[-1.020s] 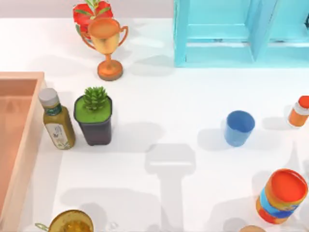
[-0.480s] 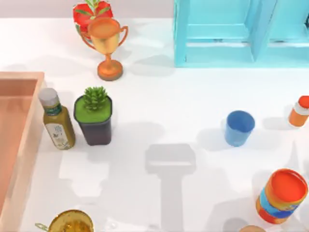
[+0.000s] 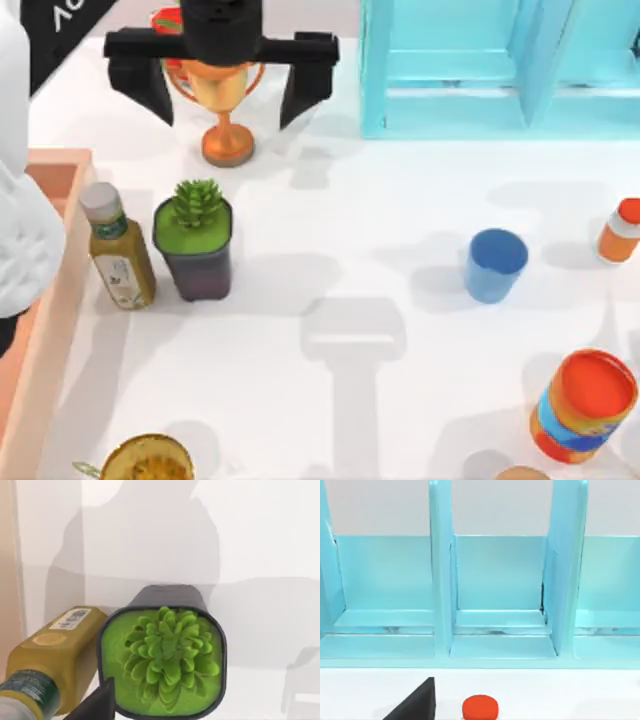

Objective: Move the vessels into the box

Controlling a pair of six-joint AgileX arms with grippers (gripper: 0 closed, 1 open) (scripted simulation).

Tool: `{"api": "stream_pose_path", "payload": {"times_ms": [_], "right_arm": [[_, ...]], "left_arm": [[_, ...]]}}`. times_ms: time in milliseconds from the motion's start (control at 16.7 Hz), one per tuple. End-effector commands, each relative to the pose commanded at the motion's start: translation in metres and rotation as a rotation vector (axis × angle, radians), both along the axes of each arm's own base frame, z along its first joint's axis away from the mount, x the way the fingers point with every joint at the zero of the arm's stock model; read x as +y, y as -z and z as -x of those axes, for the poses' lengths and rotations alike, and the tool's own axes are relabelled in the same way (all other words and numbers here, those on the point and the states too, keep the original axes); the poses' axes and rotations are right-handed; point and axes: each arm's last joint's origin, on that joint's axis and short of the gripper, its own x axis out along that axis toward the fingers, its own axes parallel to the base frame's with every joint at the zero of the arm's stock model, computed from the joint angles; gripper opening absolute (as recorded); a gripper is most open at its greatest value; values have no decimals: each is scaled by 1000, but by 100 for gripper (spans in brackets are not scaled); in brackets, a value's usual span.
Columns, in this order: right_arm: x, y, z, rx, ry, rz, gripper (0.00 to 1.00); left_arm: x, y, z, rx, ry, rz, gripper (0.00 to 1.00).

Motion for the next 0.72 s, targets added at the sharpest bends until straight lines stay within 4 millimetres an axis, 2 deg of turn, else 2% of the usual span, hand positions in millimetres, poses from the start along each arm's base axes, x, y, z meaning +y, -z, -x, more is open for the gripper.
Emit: {"api": "stream_pose_path", "payload": {"times_ms": [180, 300, 360, 420, 540, 720], "right_arm": [[0, 0, 0, 0, 0, 0, 100], [0, 0, 0, 0, 0, 0, 100], [0, 0, 0, 0, 0, 0, 100], [0, 0, 0, 0, 0, 0, 100], [0, 0, 0, 0, 0, 0, 100], [0, 0, 0, 0, 0, 0, 100]], "left_arm": [[-111, 26, 34, -101, 1, 35, 100], [-162, 44, 63, -143, 0, 60, 100], [-180, 52, 75, -158, -1, 69, 100], [-193, 59, 85, -168, -1, 75, 100], [-206, 67, 96, -177, -1, 81, 100], [-207, 67, 97, -178, -1, 81, 100]]}}
